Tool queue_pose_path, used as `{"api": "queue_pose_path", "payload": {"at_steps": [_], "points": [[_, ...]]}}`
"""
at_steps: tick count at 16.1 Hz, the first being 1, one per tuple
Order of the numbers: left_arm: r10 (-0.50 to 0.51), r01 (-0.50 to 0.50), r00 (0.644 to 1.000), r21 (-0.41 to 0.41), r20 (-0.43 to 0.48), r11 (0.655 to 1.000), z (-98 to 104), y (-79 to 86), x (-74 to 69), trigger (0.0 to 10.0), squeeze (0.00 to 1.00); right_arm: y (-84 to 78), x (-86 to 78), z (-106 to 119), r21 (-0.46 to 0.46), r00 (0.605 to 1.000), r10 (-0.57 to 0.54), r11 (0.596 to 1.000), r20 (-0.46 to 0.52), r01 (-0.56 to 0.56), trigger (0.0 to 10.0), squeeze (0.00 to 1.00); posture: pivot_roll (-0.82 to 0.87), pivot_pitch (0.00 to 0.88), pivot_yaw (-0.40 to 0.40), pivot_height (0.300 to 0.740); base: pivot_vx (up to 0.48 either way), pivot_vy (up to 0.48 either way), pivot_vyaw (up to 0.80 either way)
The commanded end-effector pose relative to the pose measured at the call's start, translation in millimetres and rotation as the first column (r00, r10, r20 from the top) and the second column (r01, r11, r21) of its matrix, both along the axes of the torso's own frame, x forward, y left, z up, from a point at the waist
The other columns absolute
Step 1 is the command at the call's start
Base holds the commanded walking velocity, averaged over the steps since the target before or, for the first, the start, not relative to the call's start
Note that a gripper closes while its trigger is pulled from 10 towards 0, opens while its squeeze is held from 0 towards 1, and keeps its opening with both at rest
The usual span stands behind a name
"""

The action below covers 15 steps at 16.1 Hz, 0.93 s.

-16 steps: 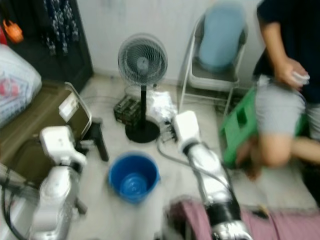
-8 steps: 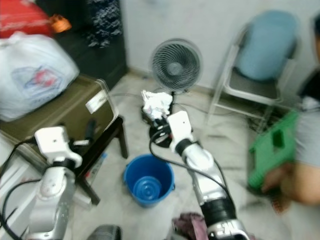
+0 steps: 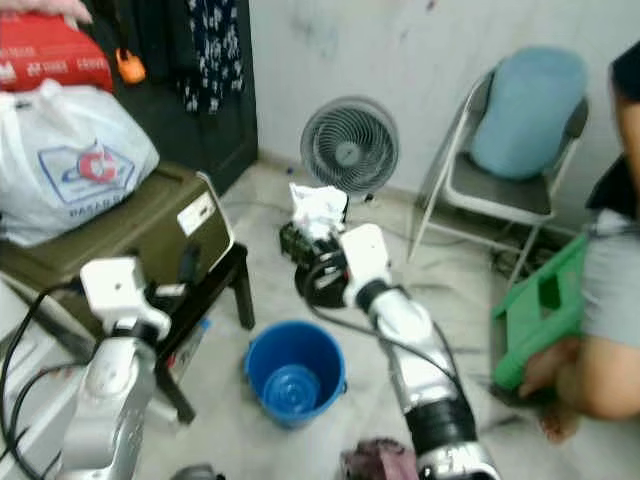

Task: Clean up the room

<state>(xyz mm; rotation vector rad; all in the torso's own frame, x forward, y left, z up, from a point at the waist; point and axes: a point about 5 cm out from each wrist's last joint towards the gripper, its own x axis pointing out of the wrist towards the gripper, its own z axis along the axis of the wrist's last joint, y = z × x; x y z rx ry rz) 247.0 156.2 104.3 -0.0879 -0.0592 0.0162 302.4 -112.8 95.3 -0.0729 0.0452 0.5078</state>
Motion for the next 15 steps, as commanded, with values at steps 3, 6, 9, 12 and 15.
{"api": "queue_pose_path", "payload": {"at_steps": [3,6,9,12,15], "points": [[0.001,-0.001,1.000,0.009,0.008,1.000,2.6,2.5,1.3,10.0,0.00,3.5,2.5,5.2,0.004,1.000,0.006,1.000,0.018,-0.006,10.0,0.00,-0.04,0.000,-0.065,0.740,0.415,0.082,0.00],[0.012,-0.012,1.000,0.012,0.000,1.000,1.7,3.2,1.5,10.0,0.00,3.0,3.4,5.3,0.001,1.000,0.004,1.000,0.016,-0.004,10.0,0.00,-0.04,0.000,-0.068,0.740,0.303,0.000,0.00],[0.031,-0.031,1.000,0.020,0.000,0.999,1.5,6.1,0.7,10.0,0.00,2.5,5.1,3.9,-0.004,1.000,-0.004,1.000,0.001,0.004,10.0,0.00,-0.04,0.000,-0.070,0.740,0.080,0.000,0.00],[0.043,-0.043,0.999,0.043,0.003,0.998,1.3,12.5,-1.3,10.0,0.00,2.5,9.5,3.1,-0.016,1.000,-0.011,1.000,-0.006,0.011,10.0,0.00,-0.02,0.000,-0.076,0.740,0.000,0.000,0.00],[0.033,-0.034,0.999,0.077,0.013,0.996,1.4,23.9,-10.6,10.0,0.00,3.7,17.0,-1.0,-0.052,0.999,-0.028,0.998,-0.027,0.026,10.0,0.00,0.00,0.000,-0.082,0.740,0.000,0.000,-0.53]]}}
